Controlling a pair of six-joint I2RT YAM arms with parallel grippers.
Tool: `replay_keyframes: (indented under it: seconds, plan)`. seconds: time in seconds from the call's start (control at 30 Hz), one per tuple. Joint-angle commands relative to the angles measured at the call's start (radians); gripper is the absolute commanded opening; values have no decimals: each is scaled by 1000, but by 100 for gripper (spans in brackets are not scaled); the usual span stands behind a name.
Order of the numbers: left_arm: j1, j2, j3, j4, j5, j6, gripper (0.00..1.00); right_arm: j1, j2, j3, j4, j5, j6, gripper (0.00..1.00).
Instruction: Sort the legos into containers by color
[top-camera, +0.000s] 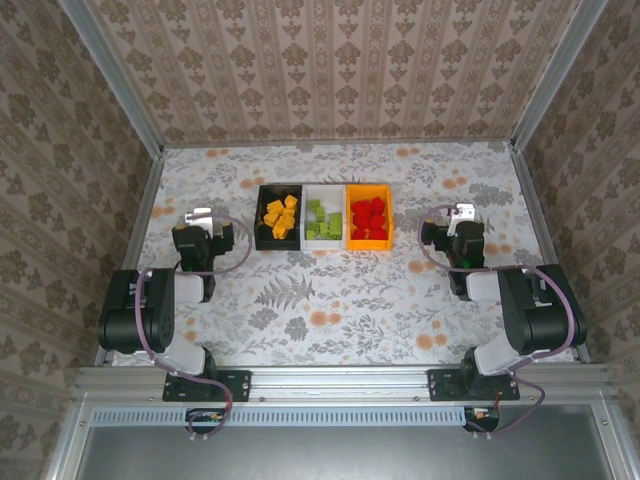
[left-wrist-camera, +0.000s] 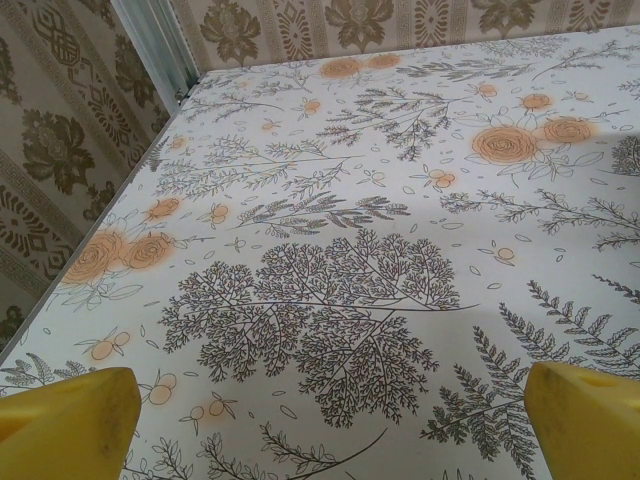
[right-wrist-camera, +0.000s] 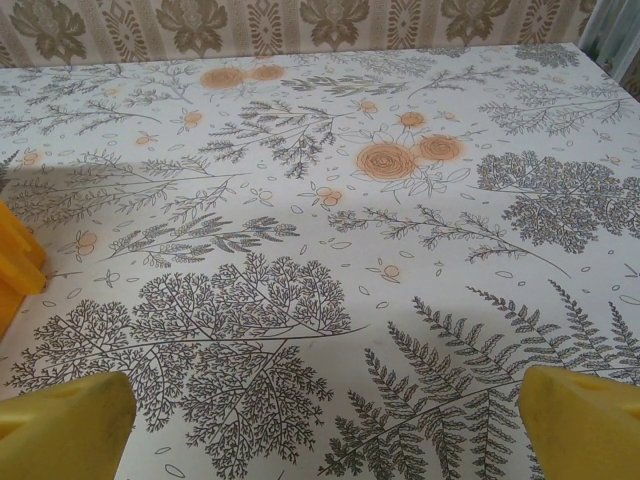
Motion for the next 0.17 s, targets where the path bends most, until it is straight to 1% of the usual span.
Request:
replay_keyframes:
  seconds: [0.0,0.13]
  plan:
    - [-8,4,-7,25,-12,-15,100,4,0,-2,35,-21,-10,100]
    - [-8,4,-7,25,-13,-15,100,4,-1,-1,35,-21,-10,100]
